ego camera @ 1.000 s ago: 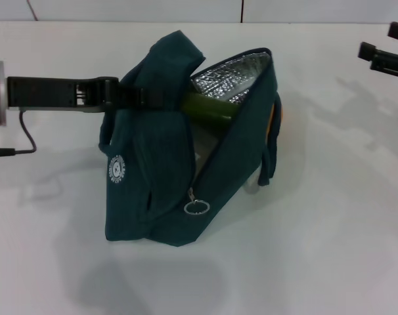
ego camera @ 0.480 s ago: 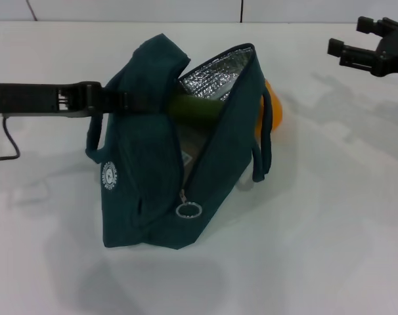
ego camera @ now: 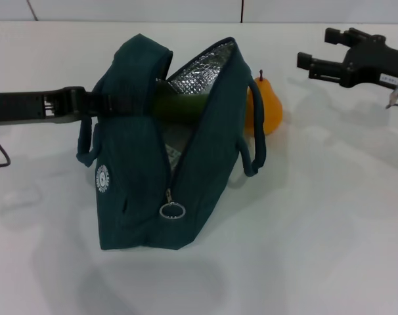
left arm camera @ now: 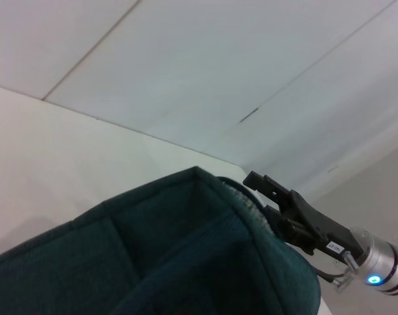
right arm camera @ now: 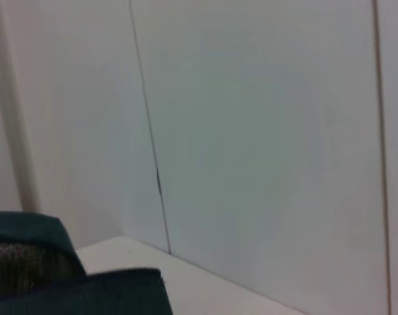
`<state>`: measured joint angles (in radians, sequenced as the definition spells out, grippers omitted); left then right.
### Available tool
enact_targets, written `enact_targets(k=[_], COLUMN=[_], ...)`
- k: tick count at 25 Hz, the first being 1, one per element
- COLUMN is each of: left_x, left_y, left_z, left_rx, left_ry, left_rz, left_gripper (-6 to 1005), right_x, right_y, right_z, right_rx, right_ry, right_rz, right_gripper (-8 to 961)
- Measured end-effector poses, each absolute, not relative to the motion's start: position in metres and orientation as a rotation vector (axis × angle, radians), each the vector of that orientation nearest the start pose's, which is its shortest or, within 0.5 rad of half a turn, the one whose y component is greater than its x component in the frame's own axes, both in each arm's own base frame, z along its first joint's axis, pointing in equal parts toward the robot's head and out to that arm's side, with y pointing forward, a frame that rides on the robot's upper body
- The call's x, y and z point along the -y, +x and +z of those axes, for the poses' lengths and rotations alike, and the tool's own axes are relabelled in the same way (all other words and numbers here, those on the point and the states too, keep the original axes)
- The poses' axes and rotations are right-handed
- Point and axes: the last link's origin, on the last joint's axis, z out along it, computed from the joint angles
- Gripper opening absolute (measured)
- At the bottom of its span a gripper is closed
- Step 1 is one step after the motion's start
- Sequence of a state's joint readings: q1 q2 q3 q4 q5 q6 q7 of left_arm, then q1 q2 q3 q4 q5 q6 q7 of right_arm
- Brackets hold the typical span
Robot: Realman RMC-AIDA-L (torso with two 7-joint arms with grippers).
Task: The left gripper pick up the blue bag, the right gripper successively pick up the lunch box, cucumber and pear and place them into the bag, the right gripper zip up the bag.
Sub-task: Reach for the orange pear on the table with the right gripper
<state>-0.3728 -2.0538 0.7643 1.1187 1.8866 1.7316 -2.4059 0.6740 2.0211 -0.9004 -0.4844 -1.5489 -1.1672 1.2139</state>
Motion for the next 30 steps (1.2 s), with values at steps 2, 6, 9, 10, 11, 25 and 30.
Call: enact_targets(k=[2,6,9,10,11,25,30], left_x=[-0.311,-0.311,-0.311,-0.311,-0.311,-0.315,-0.316], left_y=[-0.248,-0.254,-0.256,-0.256,-0.257,-0.259,-0.258], left_z=[0.076,0.075,0.076,0.076,0.076,0.074,0.076], left_rx=[1.598,1.613,1.611,1.612,1.612,1.643,1.646], left_ry=[-2.434,-2.408,-2.398,-2.396,-2.395,-2.350,-2.339], left_rz=[-0.822,-0.830,-0.833,-0.832,-0.832,-0.885,-0.900], left_gripper=[49,50,50,50,50,50,50], right_x=[-0.410,-0.411,-0.410,-0.410,-0.410,-0.417,-0.418], right_y=[0.222,0.222,0.221,0.219,0.218,0.199,0.193], right_z=[-0.001,-0.012,-0.019,-0.023,-0.024,-0.052,-0.056], right_rx=[-0.460,-0.446,-0.424,-0.412,-0.407,-0.265,-0.234], right_ry=[-2.434,-2.463,-2.475,-2.477,-2.476,-2.515,-2.524], right_rz=[0.757,0.697,0.667,0.667,0.668,0.558,0.555], right_gripper=[851,850,849,849,849,844,842])
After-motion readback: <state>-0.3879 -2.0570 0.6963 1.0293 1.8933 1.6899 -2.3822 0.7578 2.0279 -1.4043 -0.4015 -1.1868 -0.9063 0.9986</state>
